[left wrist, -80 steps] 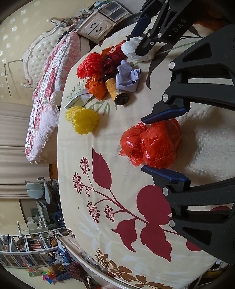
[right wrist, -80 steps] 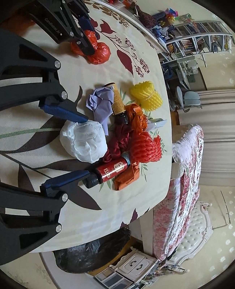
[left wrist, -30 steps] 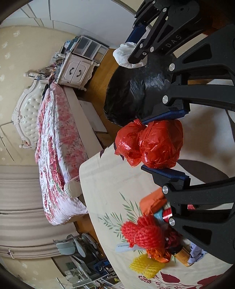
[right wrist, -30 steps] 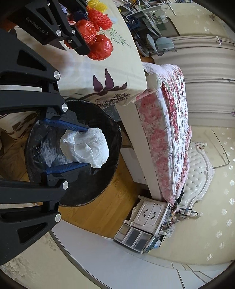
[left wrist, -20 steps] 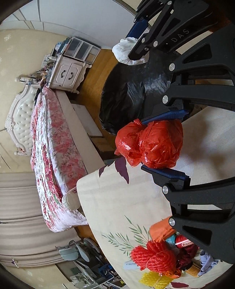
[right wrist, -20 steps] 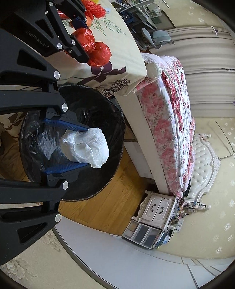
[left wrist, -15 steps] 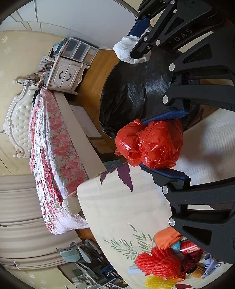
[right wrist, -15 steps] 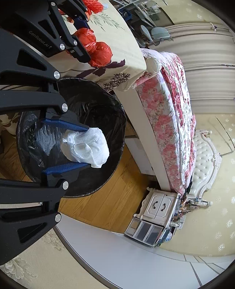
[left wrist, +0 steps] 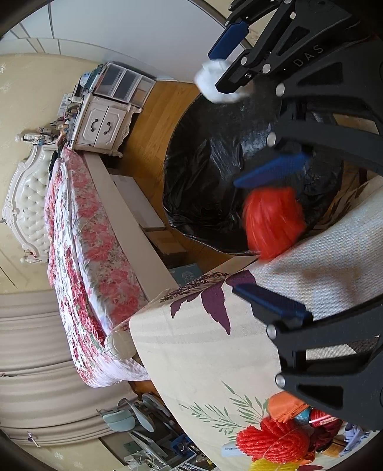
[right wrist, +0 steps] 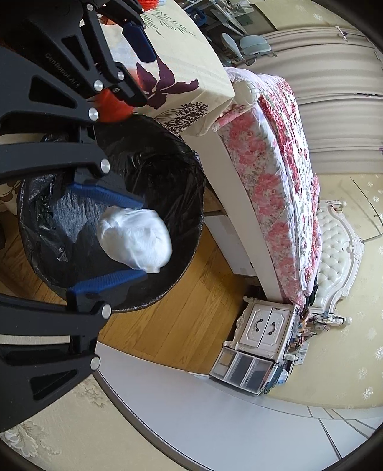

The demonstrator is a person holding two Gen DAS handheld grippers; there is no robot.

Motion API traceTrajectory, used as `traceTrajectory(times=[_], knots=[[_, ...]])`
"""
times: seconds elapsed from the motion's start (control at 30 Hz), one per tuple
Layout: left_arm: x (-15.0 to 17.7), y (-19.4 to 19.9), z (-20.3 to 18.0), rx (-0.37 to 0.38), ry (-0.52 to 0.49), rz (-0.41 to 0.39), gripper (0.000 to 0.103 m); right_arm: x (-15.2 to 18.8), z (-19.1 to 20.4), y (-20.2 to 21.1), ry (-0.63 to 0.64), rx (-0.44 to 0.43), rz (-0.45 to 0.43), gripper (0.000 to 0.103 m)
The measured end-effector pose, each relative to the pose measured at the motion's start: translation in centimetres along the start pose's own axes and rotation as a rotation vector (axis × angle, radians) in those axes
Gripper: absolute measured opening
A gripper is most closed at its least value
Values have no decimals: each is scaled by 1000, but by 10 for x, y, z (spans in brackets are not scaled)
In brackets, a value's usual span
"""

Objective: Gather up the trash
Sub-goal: 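Carry both items over the black bin and open both tools to drop them, then return both tools to the pile and grasp the lavender glove with the left tool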

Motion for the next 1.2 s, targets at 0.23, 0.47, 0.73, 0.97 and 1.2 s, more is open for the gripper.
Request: traceTrajectory(times=[0.23,0.47,0.73,0.97,1.2], knots=[[0,1,1,-21,2,-3,80,-2,-3,5,-9,27,-23,59],[6,14,11,-56,15,-7,83,-1,-3,12,-8,42,-36,69],[28,44,39,-89,53,-2,83,9,12,27,9,11,-31,70],[61,73,70,-130,91,9,83,29,35,42,38,-53,0,70],[103,99,104,-184,144,33,83,53,67,60,101,-120,22,70]])
Point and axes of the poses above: each gripper's, at about its wrist camera, not at the fingertips, and y roughly against the way its jaws point, z to its left, x to its underside, the point moved 2 cm from there along -y, roughly the way its jaws point, and after that the axes turned 11 degrees about -y, right-handed, at the moved point
